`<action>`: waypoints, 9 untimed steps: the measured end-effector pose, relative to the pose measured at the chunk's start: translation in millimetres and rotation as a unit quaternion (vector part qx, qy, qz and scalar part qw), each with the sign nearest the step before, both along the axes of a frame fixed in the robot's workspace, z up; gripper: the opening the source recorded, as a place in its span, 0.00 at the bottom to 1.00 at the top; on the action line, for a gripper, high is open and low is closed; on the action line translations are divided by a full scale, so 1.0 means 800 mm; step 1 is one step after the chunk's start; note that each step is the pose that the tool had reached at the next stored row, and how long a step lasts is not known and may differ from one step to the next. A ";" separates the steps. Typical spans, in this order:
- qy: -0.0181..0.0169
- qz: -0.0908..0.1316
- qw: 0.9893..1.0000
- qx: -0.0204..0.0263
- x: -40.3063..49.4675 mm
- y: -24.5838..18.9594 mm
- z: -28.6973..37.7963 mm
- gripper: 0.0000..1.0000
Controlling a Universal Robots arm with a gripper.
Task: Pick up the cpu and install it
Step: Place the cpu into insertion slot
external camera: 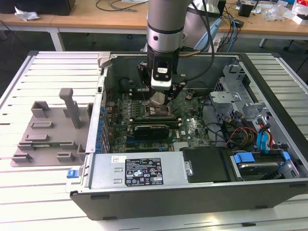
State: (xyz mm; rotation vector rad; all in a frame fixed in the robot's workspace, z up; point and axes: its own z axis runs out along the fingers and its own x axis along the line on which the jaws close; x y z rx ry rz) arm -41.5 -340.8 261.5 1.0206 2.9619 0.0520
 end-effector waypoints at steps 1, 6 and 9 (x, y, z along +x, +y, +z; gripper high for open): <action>0.000 -0.004 1.000 0.000 0.000 0.0000 0.0000 0.55; 0.000 -0.064 0.998 0.000 0.000 0.0000 -0.0002 0.55; 0.000 -0.092 0.996 0.000 0.000 0.0000 -0.0003 0.55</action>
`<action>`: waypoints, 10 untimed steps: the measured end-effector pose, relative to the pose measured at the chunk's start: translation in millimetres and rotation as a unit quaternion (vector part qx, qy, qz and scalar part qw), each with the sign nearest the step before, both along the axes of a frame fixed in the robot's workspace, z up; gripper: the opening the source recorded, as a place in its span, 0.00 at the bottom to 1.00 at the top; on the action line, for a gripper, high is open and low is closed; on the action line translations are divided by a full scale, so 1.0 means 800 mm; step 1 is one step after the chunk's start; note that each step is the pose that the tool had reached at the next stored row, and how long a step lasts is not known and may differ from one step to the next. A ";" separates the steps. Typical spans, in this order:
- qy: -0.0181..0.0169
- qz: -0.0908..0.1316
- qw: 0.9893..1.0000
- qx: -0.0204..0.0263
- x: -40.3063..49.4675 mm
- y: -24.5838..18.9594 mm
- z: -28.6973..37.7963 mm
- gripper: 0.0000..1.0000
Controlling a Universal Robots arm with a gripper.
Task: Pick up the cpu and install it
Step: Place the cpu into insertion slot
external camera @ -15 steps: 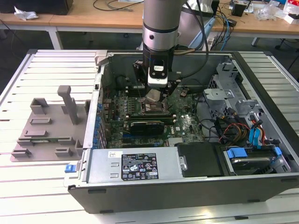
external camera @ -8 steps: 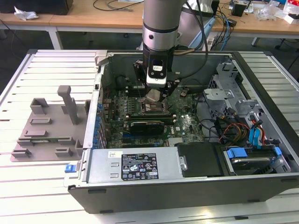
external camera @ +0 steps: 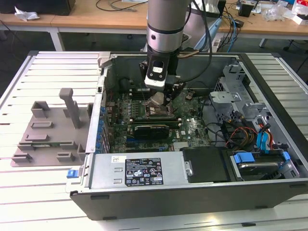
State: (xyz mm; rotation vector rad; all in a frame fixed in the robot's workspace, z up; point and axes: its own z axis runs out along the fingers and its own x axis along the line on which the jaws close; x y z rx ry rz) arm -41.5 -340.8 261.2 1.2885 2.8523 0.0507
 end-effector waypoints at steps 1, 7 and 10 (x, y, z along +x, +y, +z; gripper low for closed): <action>0.000 -0.021 1.000 0.000 0.000 0.0000 -0.0001 0.55; 0.000 -0.096 0.995 0.000 0.000 0.0000 -0.0002 0.55; 0.000 -0.152 0.988 0.000 0.000 0.0000 -0.0004 0.55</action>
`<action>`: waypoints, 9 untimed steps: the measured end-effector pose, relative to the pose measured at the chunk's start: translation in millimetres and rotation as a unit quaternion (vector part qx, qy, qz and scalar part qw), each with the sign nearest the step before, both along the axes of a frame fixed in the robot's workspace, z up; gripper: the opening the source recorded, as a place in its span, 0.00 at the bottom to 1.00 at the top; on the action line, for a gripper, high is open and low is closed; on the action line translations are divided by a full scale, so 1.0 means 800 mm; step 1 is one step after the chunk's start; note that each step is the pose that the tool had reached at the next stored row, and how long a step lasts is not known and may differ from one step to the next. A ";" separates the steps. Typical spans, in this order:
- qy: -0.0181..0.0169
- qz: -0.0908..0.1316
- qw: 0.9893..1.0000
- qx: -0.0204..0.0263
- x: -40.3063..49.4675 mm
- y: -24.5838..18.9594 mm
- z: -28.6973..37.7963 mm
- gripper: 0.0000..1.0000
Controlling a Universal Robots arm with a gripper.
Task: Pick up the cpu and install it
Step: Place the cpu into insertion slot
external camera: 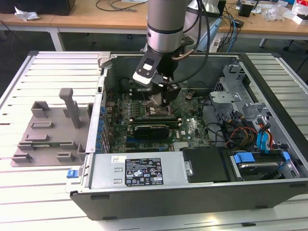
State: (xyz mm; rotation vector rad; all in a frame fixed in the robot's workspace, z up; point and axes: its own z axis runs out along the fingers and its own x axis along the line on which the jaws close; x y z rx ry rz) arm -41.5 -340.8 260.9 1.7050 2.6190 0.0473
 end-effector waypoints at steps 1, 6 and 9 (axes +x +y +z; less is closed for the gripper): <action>0.000 -0.012 1.000 0.000 0.000 0.0000 0.0000 0.55; 0.000 -0.082 0.997 0.000 0.000 0.0000 -0.0003 0.55; 0.000 -0.131 0.991 0.000 0.000 0.0000 -0.0004 0.55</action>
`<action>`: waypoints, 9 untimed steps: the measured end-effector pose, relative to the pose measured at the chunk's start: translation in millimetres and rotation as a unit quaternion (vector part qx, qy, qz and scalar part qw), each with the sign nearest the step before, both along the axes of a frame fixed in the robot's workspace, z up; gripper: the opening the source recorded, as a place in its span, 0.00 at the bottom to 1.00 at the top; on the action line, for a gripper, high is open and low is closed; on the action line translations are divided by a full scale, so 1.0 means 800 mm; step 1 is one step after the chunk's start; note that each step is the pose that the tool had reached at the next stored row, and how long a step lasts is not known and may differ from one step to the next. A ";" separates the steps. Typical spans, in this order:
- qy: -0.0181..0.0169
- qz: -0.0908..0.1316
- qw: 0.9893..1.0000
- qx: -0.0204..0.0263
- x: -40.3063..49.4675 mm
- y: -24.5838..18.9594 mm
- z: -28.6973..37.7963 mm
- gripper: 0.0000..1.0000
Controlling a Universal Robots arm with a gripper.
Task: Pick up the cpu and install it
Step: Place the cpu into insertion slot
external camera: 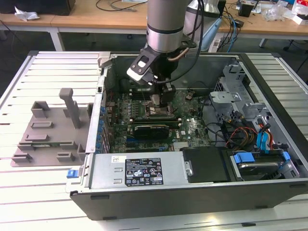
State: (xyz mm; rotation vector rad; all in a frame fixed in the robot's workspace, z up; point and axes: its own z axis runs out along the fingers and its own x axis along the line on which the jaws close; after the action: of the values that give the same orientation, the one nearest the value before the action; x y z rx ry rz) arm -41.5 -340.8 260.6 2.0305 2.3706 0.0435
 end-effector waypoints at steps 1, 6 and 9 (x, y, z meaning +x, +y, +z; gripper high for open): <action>0.000 -0.008 1.000 0.000 0.000 0.0000 -0.0001 0.55; 0.000 -0.026 1.000 0.000 0.000 0.0001 -0.0013 0.55; 0.000 -0.071 0.997 0.000 0.000 0.0000 -0.0044 0.55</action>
State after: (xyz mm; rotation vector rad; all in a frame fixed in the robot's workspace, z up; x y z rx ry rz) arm -41.5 -340.8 257.0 2.1928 2.2186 0.0411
